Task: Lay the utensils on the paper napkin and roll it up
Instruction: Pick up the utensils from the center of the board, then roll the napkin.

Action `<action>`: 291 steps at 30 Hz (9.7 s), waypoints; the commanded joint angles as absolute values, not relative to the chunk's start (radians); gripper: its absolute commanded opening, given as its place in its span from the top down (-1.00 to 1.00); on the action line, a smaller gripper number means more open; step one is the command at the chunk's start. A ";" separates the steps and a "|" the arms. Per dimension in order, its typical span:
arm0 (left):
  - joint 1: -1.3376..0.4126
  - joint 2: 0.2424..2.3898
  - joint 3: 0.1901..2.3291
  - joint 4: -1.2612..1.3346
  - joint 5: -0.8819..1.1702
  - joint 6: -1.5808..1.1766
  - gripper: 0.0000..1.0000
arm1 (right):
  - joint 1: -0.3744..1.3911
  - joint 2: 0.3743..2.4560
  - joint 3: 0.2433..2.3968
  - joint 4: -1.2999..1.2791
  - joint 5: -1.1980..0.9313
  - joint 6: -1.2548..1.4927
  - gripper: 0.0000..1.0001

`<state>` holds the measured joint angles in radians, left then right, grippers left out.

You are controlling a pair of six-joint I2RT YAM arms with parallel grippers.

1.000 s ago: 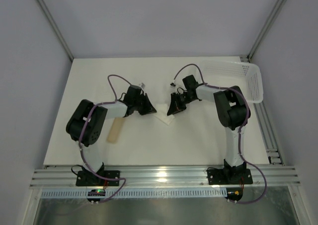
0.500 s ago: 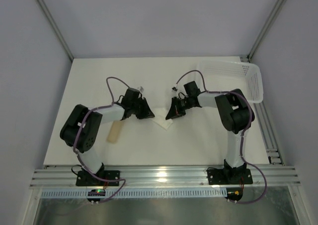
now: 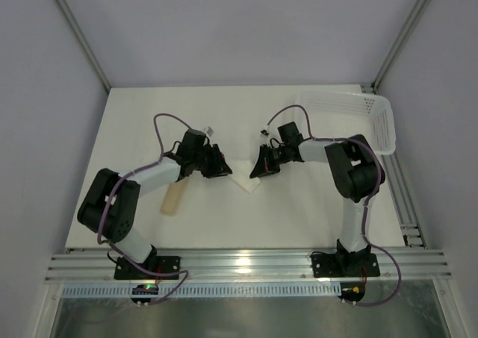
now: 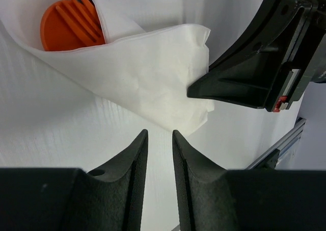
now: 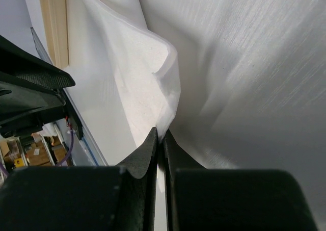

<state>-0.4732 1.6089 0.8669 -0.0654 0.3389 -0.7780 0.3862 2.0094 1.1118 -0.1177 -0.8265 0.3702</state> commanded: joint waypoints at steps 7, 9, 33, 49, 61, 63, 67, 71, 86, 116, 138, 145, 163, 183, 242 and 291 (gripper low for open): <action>-0.472 1.497 0.832 -0.155 0.310 -0.834 0.24 | 0.396 1.911 1.075 -0.052 -0.787 0.449 0.93; -0.476 1.477 0.798 -0.129 0.310 -0.839 0.24 | 0.396 1.911 1.074 -0.034 -0.799 0.492 0.93; -0.483 1.502 0.466 0.659 0.242 -1.064 -0.37 | 0.437 1.818 0.986 0.090 -0.828 0.729 0.93; -0.492 1.500 0.456 0.681 0.242 -1.135 -0.33 | 0.446 1.769 0.939 0.182 -0.824 0.816 0.93; -0.499 1.502 0.445 0.776 0.199 -1.169 -0.15 | 0.457 1.738 0.913 0.204 -0.824 0.845 0.93; -0.499 1.514 0.439 0.802 0.196 -1.181 -0.12 | 0.460 1.736 0.908 0.215 -0.830 0.862 0.93; -0.499 1.537 0.423 0.864 0.207 -1.206 -0.08 | 0.462 1.726 0.904 0.230 -0.828 0.876 0.93; -0.499 1.545 0.416 0.880 0.219 -1.212 -0.11 | 0.462 1.715 0.905 0.230 -0.819 0.879 0.93; -0.500 1.529 0.406 0.871 0.198 -1.195 -0.18 | 0.465 1.694 0.902 0.242 -0.828 0.871 0.93; -0.497 1.557 0.465 0.914 0.207 -1.207 0.50 | 0.466 1.635 0.896 0.146 -0.842 0.761 0.93; -0.497 1.529 0.448 0.957 0.356 -1.131 1.00 | 0.468 1.554 1.120 -0.340 -0.617 0.454 -0.24; -0.497 1.491 0.448 0.905 0.379 -1.082 1.00 | 0.515 1.516 1.268 -0.587 -0.425 0.313 -0.24; -0.499 1.370 0.494 0.726 0.365 -1.014 1.00 | 0.669 1.631 1.447 -0.672 -0.314 0.313 -0.15; -0.499 1.309 0.489 0.742 0.391 -1.040 1.00 | 0.670 1.661 1.361 -0.561 -0.397 0.342 -0.11; -0.500 1.241 0.522 0.554 0.367 -1.009 1.00 | 0.680 1.655 1.433 -0.546 -0.446 0.311 -0.16; -0.499 1.242 0.499 0.696 0.411 -1.057 1.00 | 0.581 1.565 1.125 -0.286 -0.811 0.330 -0.13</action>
